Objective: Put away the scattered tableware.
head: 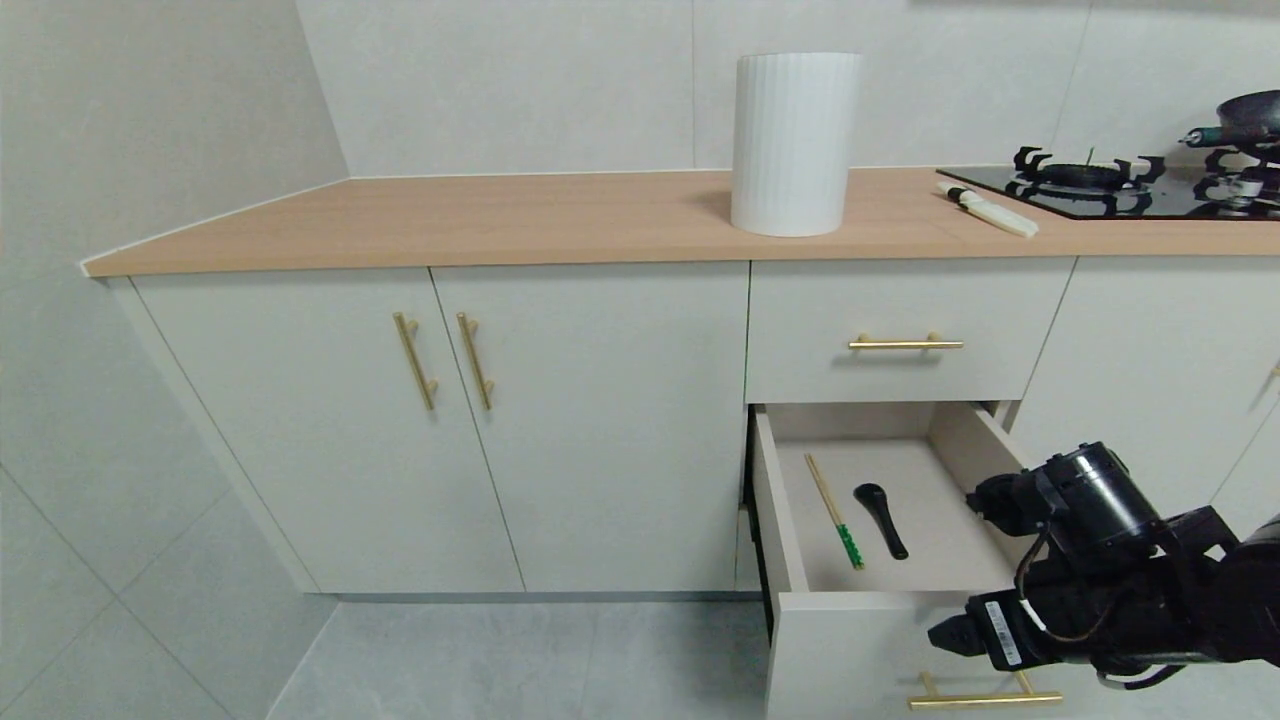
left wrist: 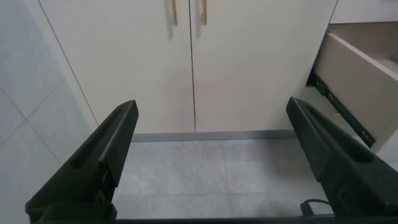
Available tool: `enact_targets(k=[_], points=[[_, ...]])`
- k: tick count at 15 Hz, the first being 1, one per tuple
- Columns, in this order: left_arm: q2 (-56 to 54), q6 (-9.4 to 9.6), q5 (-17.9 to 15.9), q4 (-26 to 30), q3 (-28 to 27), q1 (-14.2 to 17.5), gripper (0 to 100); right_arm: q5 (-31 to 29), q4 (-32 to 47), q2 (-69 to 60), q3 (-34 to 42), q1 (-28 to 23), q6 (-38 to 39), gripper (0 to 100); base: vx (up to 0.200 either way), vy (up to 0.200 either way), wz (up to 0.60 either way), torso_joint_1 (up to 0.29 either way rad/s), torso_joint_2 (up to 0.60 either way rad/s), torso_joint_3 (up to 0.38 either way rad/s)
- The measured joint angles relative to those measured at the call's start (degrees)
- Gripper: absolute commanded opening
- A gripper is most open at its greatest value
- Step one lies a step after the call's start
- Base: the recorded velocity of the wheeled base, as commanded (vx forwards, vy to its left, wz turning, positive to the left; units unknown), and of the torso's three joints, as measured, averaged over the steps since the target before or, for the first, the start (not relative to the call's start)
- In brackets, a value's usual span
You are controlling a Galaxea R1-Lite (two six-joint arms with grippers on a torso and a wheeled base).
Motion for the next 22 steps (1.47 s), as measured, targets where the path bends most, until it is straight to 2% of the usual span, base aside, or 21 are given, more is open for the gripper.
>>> enact_targets(k=[5,16,18,22], points=[[0.0,-0.02,0.0,0.0,0.0,0.0,100,-3.1,-0.8,4.5,-6.3,-2.3,-0.7,100,0.0,0.0,0.0,0.0,0.0,0.0],[0.0,-0.02,0.0,0.0,0.0,0.0,100,-5.6,-2.1,16.1,-19.3,-5.4,-1.3,100,0.0,0.0,0.0,0.0,0.0,0.0],[0.0,-0.02,0.0,0.0,0.0,0.0,100,-5.7,-4.7,17.7,-20.5,-6.1,-1.2,100,0.0,0.0,0.0,0.0,0.0,0.0],[0.0,0.0,0.0,0.0,0.0,0.0,100,-7.1,-15.5,21.0,-20.8,-7.1,-0.3,100,0.0,0.0,0.0,0.0,0.0,0.0]])
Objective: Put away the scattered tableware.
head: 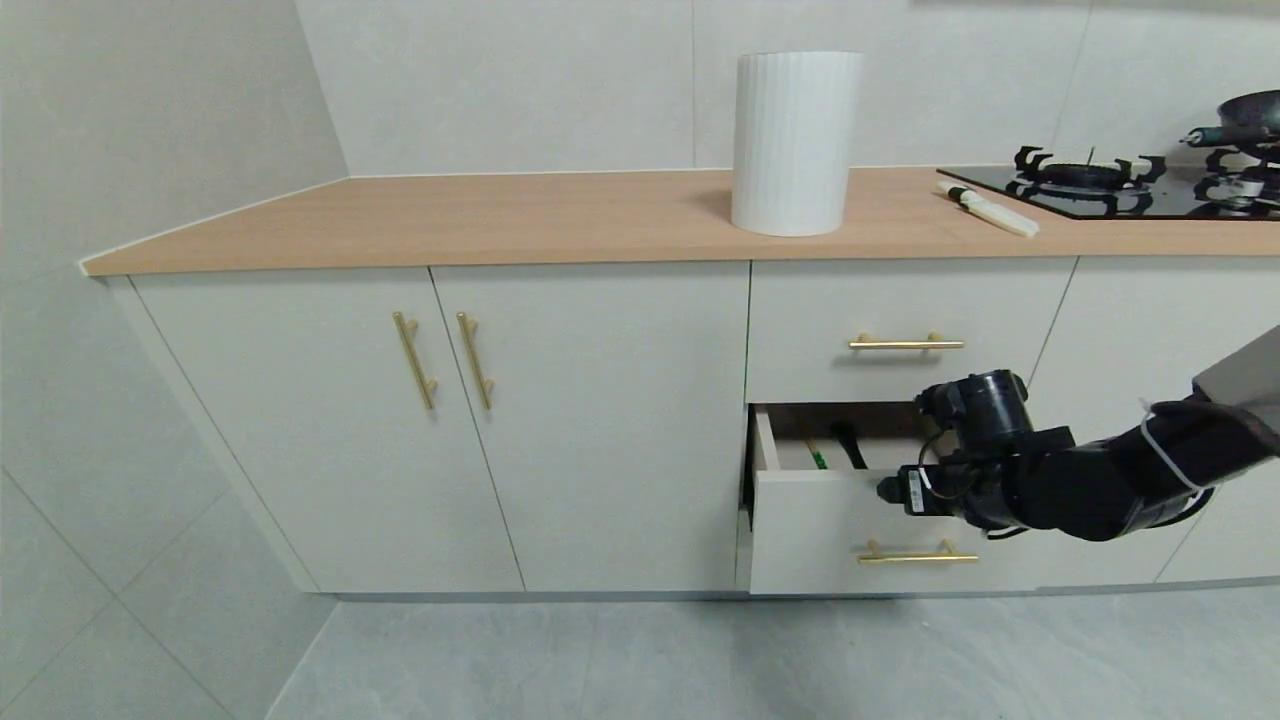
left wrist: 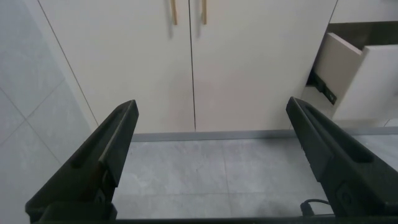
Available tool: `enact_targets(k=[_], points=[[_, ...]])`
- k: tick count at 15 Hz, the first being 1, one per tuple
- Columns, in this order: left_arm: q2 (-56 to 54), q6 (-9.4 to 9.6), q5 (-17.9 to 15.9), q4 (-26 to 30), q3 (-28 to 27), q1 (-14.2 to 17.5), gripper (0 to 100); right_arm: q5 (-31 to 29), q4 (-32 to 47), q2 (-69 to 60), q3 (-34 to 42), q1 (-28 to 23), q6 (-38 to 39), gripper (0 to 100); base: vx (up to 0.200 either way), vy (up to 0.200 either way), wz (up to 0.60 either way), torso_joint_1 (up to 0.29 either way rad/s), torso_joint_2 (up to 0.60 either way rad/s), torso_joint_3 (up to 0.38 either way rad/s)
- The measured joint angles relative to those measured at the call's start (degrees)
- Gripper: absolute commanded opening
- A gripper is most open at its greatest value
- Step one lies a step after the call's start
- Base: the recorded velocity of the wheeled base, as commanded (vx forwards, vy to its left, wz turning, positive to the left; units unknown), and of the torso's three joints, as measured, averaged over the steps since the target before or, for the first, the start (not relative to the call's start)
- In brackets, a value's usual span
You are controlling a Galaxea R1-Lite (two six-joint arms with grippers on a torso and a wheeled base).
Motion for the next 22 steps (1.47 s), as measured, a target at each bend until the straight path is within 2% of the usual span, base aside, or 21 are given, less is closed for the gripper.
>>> enact_targets(k=[3,9,13,22], points=[[0.0,-0.02,0.0,0.0,0.0,0.0,100,-0.5,-7.0,3.4,0.0,-1.0,0.3,100,0.0,0.0,0.0,0.0,0.0,0.0],[0.0,-0.02,0.0,0.0,0.0,0.0,100,-3.9,-26.1,13.3,-0.5,-1.2,0.1,100,0.0,0.0,0.0,0.0,0.0,0.0],[0.0,0.0,0.0,0.0,0.0,0.0,100,-4.6,-30.2,17.7,-3.3,-1.5,1.2,100,0.0,0.0,0.0,0.0,0.0,0.0],[0.0,0.0,0.0,0.0,0.0,0.0,100,-4.7,-30.5,23.5,-13.1,-3.9,8.5,100,0.0,0.0,0.0,0.0,0.0,0.0]])
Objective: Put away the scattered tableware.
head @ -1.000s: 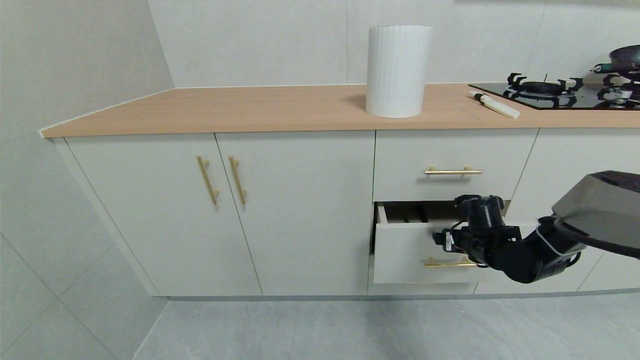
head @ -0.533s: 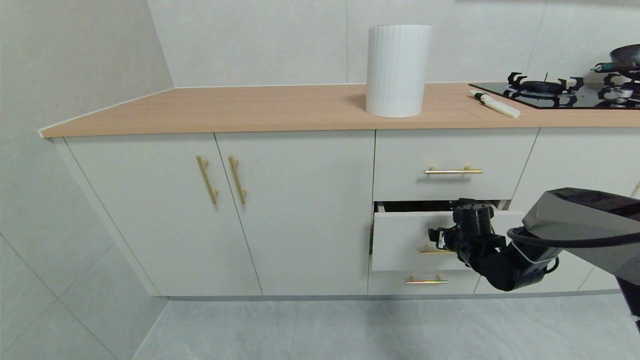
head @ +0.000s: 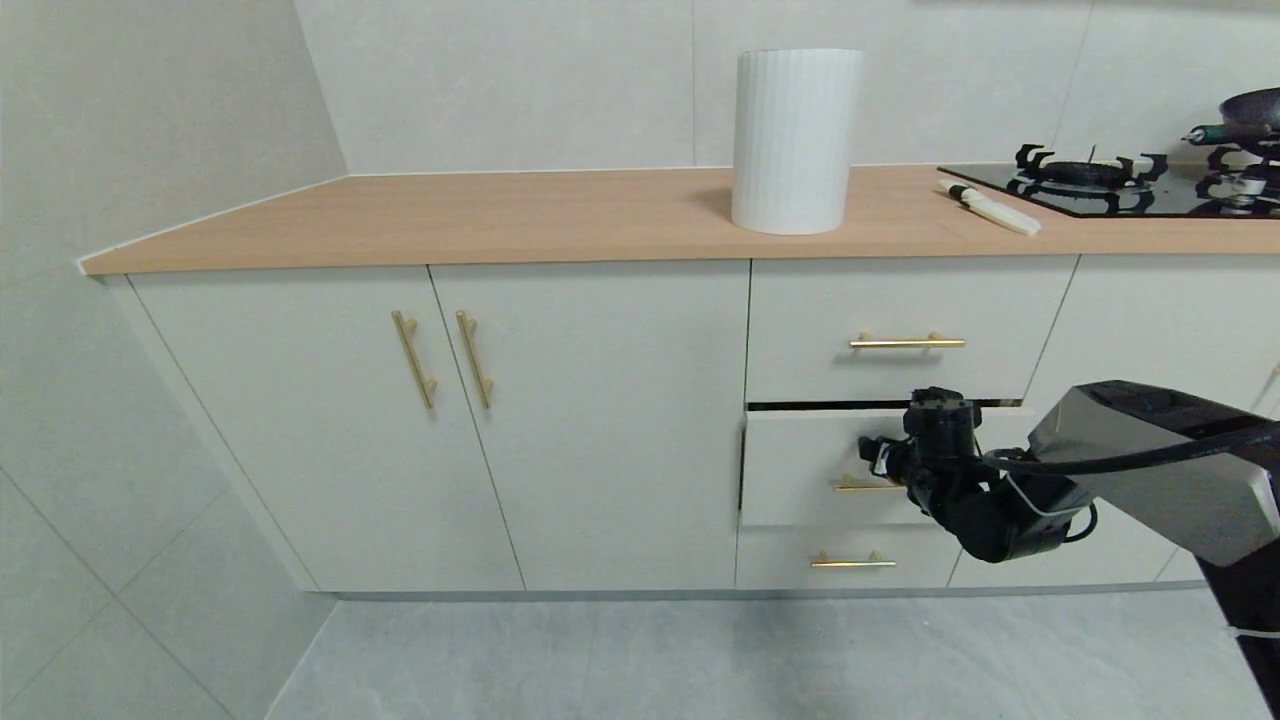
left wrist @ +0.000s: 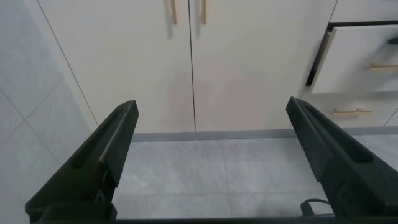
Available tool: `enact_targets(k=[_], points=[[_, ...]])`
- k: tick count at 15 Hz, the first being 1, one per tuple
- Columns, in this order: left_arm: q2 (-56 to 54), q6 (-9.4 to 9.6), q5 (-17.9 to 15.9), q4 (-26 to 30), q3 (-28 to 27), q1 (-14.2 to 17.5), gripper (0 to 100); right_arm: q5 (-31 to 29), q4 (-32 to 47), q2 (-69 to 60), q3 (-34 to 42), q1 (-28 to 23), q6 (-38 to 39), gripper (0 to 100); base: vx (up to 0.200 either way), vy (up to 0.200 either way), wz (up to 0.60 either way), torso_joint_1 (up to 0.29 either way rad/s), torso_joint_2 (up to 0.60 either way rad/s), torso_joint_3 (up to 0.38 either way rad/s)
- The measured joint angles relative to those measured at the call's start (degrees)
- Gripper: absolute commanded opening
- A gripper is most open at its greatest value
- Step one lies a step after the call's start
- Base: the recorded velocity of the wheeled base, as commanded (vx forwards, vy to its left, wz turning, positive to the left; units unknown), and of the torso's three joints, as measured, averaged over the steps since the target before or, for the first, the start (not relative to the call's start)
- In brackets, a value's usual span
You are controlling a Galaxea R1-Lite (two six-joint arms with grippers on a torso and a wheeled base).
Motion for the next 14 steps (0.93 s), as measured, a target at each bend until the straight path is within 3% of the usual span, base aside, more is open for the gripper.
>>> enact_targets(k=[14], points=[[0.0,-0.02,0.0,0.0,0.0,0.0,100,-2.6,0.4,6.1,-11.3,-2.2,4.0,100,0.0,0.0,0.0,0.0,0.0,0.0]])
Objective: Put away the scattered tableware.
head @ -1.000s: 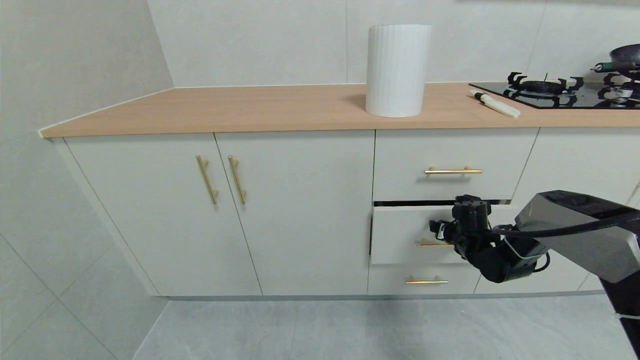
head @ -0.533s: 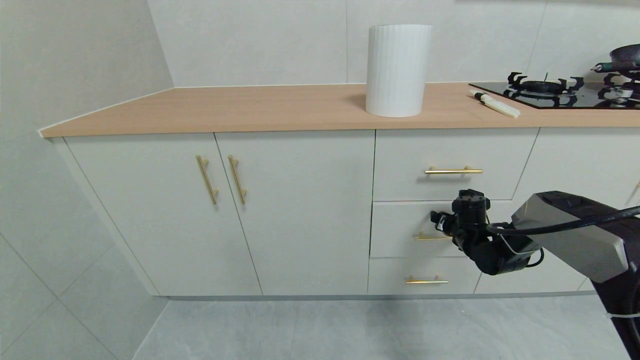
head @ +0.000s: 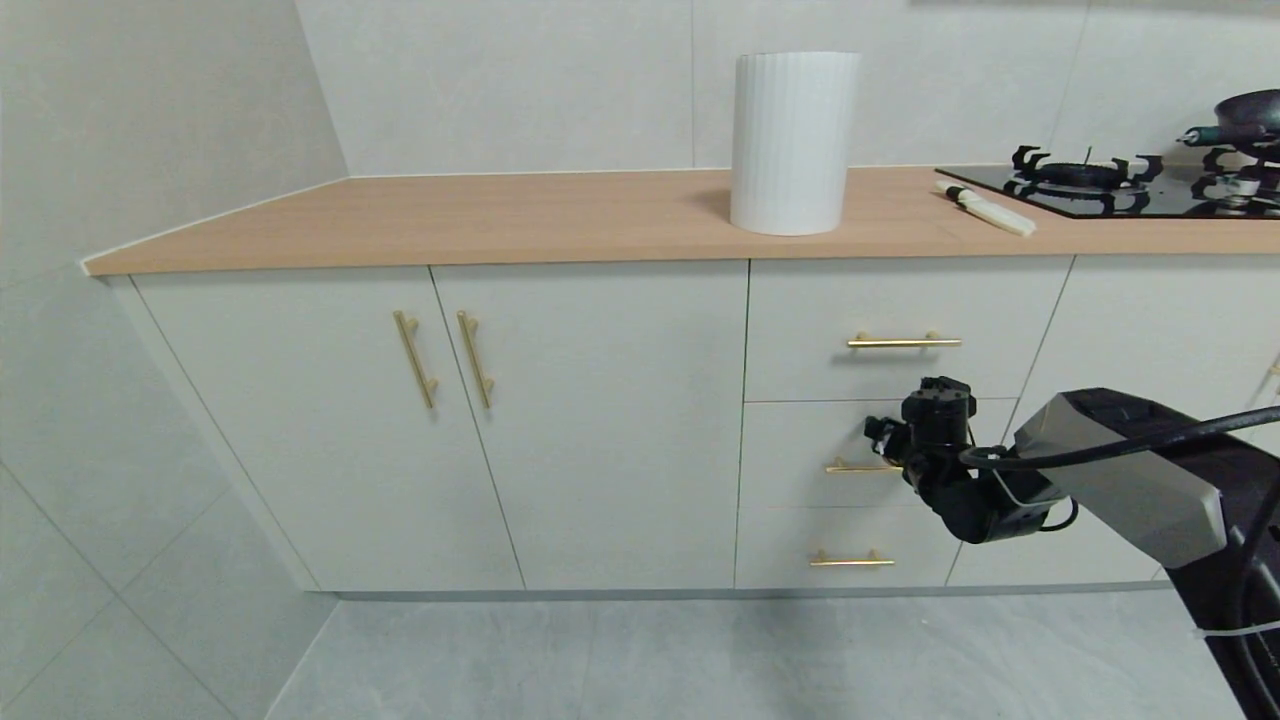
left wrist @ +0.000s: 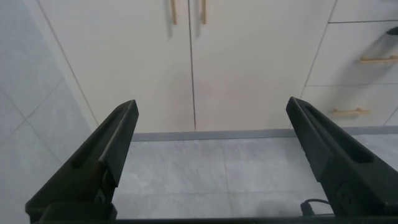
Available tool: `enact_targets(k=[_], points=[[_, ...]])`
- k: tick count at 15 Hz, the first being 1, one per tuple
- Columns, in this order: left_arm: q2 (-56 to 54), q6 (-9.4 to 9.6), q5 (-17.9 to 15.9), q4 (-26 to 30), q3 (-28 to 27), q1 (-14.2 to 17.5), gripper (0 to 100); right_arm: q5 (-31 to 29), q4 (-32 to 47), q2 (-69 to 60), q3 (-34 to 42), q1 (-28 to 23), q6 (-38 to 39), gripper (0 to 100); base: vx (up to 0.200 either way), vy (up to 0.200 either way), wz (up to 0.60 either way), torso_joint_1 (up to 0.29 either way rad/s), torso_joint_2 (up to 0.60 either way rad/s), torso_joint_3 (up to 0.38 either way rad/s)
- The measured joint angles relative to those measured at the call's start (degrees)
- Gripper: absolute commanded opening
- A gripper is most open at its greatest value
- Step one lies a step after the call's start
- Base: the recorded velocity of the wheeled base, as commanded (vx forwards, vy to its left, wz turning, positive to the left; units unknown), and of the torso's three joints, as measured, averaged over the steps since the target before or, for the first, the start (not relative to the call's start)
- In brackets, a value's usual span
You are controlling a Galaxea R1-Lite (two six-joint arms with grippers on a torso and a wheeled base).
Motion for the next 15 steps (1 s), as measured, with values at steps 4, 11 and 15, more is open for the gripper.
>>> enact_targets(k=[4,11,15], points=[[0.0,0.02,0.0,0.0,0.0,0.0,100,-0.7,-0.3,0.2,-0.3,-0.1,0.0,100,0.0,0.0,0.0,0.0,0.0,0.0],[0.0,0.02,0.0,0.0,0.0,0.0,100,-1.7,-0.6,-12.8,14.3,1.0,0.0,100,0.0,0.0,0.0,0.0,0.0,0.0],[0.0,0.0,0.0,0.0,0.0,0.0,100,-2.3,-0.5,-32.8,28.7,2.7,-2.4,100,0.0,0.0,0.0,0.0,0.0,0.0]])
